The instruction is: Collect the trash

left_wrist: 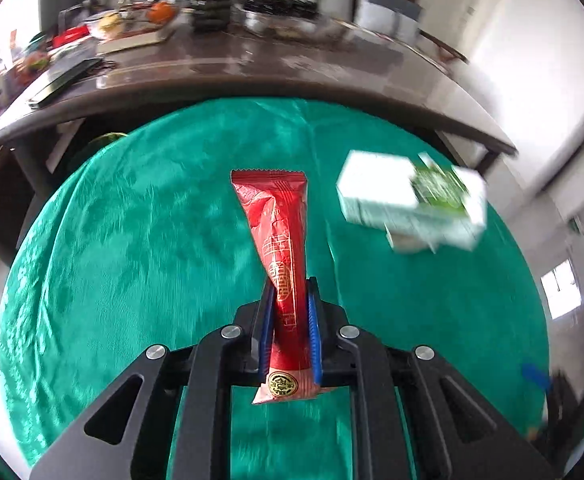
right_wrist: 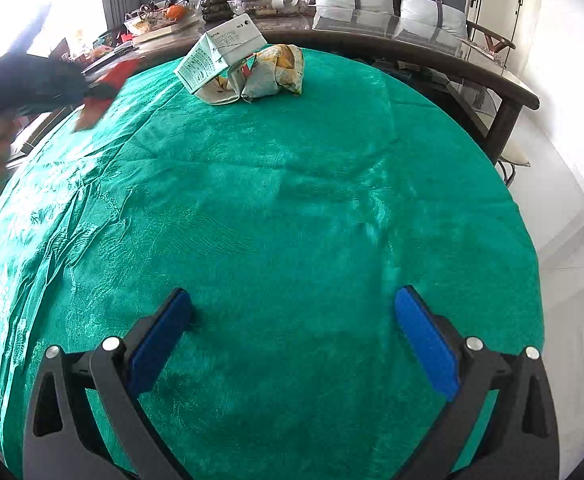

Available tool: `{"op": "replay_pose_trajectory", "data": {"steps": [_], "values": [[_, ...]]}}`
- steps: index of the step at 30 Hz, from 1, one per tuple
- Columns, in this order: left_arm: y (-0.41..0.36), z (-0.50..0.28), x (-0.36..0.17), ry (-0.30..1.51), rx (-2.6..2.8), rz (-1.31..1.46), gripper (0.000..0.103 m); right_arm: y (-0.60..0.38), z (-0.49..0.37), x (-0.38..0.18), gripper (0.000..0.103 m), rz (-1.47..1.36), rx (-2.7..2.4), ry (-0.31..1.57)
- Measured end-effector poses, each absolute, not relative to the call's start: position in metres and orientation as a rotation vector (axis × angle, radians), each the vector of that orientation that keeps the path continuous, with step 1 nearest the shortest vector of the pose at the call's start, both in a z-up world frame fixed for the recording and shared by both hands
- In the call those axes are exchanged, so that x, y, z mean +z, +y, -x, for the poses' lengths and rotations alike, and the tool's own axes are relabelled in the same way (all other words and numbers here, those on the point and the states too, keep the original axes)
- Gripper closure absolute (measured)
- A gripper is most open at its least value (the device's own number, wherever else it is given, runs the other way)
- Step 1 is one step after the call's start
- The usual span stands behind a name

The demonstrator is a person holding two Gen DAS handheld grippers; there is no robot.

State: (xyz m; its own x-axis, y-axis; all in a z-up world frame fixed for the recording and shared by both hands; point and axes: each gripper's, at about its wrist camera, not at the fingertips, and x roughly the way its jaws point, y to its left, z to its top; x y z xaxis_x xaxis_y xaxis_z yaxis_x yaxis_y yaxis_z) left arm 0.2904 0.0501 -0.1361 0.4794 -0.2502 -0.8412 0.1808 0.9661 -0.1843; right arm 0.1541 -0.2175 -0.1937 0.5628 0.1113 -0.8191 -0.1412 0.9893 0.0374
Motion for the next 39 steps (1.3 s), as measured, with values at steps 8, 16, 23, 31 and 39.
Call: {"op": "replay_pose_trajectory", "data": {"steps": [8,16,23,31,39], "values": [[0.036,-0.207,-0.16,1.079,-0.371,-0.077,0.083,-0.217,-0.154,-0.194,0.005,0.034,0.148,0.962],[0.028,-0.195,-0.184,0.973,-0.279,-0.156,0.021,-0.218,-0.154,-0.193,0.004,0.032,0.16,0.962],[0.032,-0.195,-0.187,0.956,-0.255,-0.14,0.012,-0.209,-0.22,-0.143,0.005,0.168,0.258,0.882],[0.032,-0.198,-0.19,0.967,-0.249,-0.131,0.008,-0.14,-0.327,-0.117,0.005,0.483,0.368,0.944],[0.03,-0.201,-0.191,0.971,-0.258,-0.129,0.006,-0.115,-0.345,-0.125,0.055,0.463,0.406,1.002]]}}
